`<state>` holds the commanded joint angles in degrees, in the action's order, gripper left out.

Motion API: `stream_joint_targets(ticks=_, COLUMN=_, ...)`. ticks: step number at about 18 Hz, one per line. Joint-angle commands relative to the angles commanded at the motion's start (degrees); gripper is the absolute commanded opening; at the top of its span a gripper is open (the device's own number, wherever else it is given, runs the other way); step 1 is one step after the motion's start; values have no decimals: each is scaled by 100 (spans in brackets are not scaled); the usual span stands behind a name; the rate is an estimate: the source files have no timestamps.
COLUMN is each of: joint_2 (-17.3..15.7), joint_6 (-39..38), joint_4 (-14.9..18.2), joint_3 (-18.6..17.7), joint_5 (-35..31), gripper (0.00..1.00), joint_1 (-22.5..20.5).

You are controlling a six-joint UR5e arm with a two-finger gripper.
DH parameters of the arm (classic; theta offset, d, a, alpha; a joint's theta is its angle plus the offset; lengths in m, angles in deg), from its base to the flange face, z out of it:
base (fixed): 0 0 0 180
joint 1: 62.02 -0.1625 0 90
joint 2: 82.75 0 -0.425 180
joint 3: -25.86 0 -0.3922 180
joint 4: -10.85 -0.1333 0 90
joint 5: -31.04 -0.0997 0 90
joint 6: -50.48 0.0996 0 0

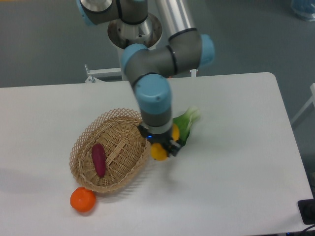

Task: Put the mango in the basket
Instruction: 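Lower the mango into the basket beside the purple sweet potato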

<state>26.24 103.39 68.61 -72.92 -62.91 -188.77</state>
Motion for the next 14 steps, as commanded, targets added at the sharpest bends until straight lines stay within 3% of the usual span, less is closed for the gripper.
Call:
stream_joint_targets(ticks=9, joint_2=-9, joint_6=60, joint_4=-229, joint_3=-474, joint_5=-53, gripper=47, joint_1=528)
stream_joint_targets(ticks=14, joint_2=0, joint_6=61, joint_4=-264, joint_3=-545, joint_5=-61, gripper=62, joint_1=616)
